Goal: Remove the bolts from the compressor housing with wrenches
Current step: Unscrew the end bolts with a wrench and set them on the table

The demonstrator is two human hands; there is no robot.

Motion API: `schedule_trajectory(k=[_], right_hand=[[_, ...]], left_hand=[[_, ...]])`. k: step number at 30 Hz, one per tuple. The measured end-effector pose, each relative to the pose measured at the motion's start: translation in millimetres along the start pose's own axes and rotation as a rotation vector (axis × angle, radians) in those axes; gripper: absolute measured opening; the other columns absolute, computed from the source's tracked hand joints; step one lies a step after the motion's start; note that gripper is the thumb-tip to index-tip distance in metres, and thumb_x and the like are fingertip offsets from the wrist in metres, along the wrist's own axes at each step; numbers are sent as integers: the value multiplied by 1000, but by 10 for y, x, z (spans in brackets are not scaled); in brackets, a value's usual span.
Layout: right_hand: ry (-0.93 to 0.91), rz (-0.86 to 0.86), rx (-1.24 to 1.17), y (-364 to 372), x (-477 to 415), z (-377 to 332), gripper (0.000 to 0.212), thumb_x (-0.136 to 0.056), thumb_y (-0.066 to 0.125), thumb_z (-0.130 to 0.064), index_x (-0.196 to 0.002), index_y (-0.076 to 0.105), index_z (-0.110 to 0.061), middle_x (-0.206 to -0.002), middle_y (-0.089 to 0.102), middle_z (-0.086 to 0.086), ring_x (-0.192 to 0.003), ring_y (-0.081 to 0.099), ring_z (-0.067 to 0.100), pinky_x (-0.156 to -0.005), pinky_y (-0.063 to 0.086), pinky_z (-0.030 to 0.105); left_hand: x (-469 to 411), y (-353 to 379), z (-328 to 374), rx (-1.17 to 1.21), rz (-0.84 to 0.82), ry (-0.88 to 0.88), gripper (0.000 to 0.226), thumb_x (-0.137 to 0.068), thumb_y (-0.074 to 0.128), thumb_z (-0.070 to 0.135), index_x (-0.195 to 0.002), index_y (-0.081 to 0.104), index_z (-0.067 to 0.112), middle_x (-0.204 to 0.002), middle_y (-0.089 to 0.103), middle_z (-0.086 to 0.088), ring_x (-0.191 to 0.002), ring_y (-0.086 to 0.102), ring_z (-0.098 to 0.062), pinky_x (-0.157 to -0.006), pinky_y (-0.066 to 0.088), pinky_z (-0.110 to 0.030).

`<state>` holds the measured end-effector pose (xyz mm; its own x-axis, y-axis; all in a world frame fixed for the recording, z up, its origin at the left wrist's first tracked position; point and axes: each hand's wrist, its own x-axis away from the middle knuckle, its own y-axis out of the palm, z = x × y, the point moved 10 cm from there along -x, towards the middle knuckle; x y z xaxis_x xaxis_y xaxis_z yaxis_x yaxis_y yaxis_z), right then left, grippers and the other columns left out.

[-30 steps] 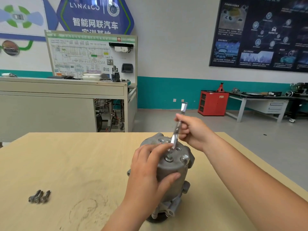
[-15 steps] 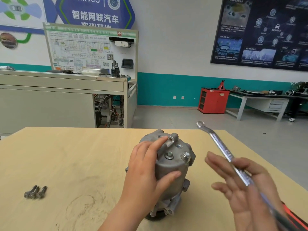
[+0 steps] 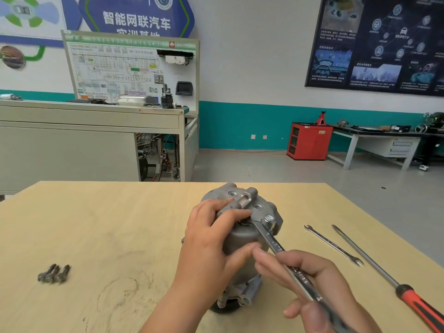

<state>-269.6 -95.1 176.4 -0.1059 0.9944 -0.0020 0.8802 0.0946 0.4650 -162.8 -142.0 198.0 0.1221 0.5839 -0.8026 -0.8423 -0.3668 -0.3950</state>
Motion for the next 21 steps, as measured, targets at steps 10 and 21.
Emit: schedule_trajectory(k=[10,21], right_hand=[[-338,315,392,-781,-986,-668,6,-95,51,-17,-94,56,-15,-46,46,-6,-40,36,4,-38,32,16],[-94,-83,265,-130,-1722,-492,23,-95,45,-18,-77,56,-12,-36,32,-8,-32,25,5,-34,24,16]], left_hand=[[-9,21,-7,16,-43,-50,45,-71,60,53,-103,73,25,-111,54,4,-109,43,-11,-95,31,-20],[18,-48,-11,-39,-15,1,74,-75,57,53,-142,26,45,-115,50,9,-111,37,-4,-98,29,-14]])
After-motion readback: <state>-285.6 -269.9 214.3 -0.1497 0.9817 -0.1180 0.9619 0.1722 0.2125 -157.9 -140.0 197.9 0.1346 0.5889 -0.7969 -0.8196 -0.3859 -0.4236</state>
